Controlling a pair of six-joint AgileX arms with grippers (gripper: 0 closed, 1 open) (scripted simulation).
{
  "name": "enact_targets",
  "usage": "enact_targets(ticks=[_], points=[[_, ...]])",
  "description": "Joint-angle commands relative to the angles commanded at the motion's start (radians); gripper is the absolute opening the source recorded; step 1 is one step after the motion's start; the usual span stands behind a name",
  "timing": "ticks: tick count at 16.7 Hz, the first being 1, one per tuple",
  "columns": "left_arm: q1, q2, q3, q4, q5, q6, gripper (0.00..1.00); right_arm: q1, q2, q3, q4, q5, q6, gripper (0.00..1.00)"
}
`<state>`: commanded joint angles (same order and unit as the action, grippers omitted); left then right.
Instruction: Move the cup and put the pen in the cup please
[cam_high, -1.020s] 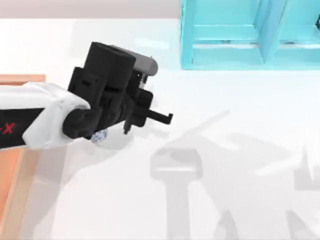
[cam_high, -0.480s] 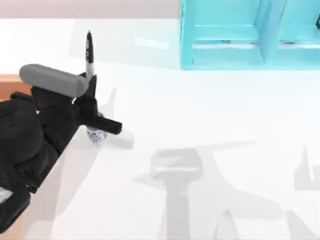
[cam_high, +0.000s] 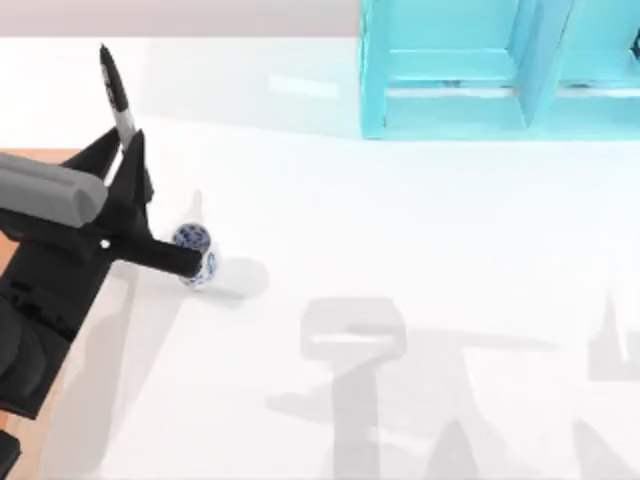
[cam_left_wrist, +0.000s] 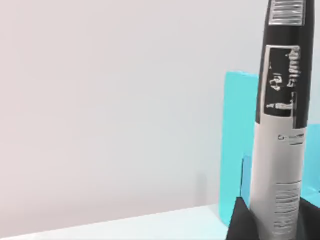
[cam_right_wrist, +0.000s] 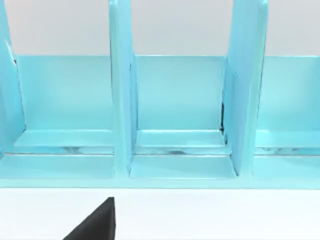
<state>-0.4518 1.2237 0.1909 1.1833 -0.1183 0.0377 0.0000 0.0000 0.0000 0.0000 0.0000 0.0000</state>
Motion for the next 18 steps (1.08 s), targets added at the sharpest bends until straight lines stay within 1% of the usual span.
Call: enact_targets(ticks=[5, 12, 17, 18], points=[[-0.001, 0.021, 0.018, 0.012, 0.002, 0.001, 0.00, 0.000, 0.000, 0.000, 0.000, 0.000, 0.000, 1.00], [0.017, 0.286, 0.106, 0.169, 0.024, -0.002, 0.00, 0.000, 0.000, 0.000, 0.000, 0.000, 0.000, 1.00], [0.024, 0.304, 0.120, 0.184, 0.028, -0.003, 0.00, 0.000, 0.000, 0.000, 0.000, 0.000, 0.000, 1.00], [0.024, 0.304, 0.120, 0.184, 0.028, -0.003, 0.08, 0.000, 0.000, 0.000, 0.000, 0.000, 0.000, 1.00]])
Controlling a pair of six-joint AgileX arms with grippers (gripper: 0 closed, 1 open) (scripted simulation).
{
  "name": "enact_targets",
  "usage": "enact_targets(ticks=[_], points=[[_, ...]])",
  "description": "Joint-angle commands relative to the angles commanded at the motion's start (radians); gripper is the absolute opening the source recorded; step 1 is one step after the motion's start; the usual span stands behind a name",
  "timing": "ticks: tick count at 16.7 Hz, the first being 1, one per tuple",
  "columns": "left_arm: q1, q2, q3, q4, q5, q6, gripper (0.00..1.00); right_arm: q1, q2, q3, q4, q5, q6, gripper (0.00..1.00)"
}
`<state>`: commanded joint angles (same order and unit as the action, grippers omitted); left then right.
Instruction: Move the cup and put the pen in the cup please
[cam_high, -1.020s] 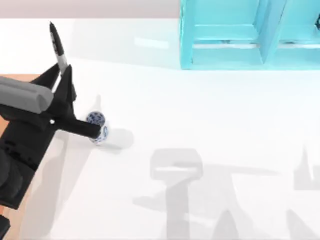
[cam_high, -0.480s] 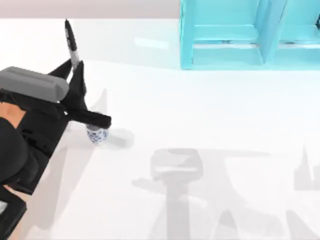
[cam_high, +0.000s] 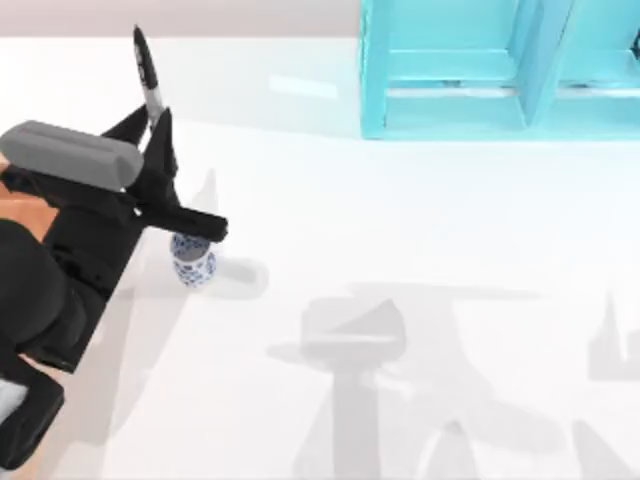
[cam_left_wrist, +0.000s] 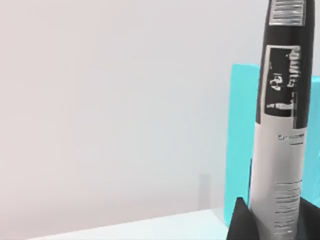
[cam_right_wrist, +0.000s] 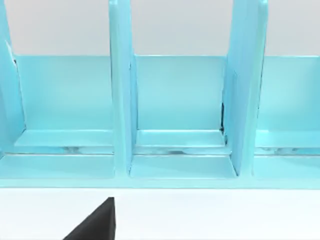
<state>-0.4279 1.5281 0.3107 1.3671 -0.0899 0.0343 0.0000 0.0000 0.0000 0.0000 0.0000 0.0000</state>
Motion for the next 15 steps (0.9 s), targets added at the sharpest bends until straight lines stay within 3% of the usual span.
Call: enact_targets(ticks=[12, 15], points=[[0.000, 0.000, 0.000, 0.000, 0.000, 0.000, 0.98, 0.000, 0.000, 0.000, 0.000, 0.000, 0.000, 1.00], [0.000, 0.000, 0.000, 0.000, 0.000, 0.000, 1.00, 0.000, 0.000, 0.000, 0.000, 0.000, 0.000, 1.00]])
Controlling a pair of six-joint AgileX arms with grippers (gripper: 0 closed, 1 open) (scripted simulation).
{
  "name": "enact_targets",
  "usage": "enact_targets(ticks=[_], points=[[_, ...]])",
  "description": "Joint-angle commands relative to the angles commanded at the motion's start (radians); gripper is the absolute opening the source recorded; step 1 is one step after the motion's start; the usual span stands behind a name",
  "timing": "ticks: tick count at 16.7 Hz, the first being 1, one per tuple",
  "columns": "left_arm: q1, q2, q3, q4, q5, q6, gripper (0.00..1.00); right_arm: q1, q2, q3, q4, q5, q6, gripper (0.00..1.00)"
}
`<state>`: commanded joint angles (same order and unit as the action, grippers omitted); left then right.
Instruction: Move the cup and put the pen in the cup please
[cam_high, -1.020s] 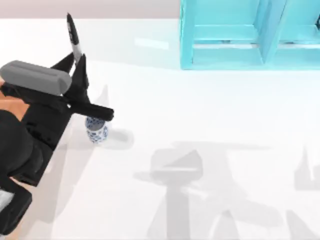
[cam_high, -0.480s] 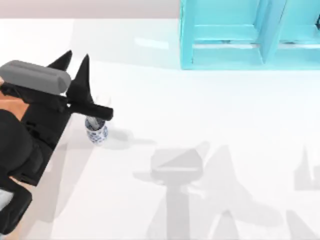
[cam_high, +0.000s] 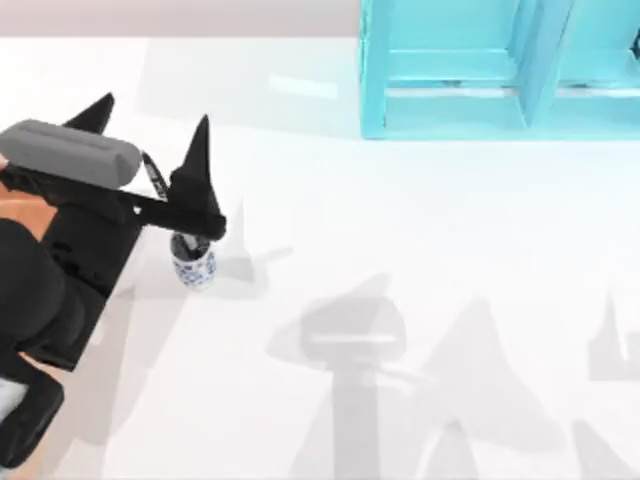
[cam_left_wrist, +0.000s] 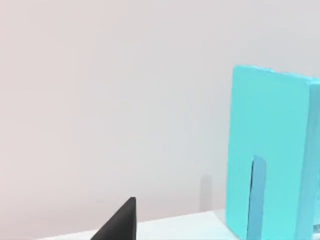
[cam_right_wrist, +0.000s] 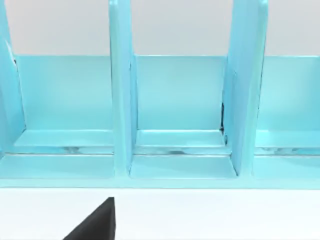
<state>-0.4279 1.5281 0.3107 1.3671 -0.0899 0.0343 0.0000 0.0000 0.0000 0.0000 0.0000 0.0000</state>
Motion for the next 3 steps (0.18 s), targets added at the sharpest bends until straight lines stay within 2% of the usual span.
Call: enact_targets(ticks=[3], points=[[0.000, 0.000, 0.000, 0.000, 0.000, 0.000, 1.00, 0.000, 0.000, 0.000, 0.000, 0.000, 0.000, 1.00]])
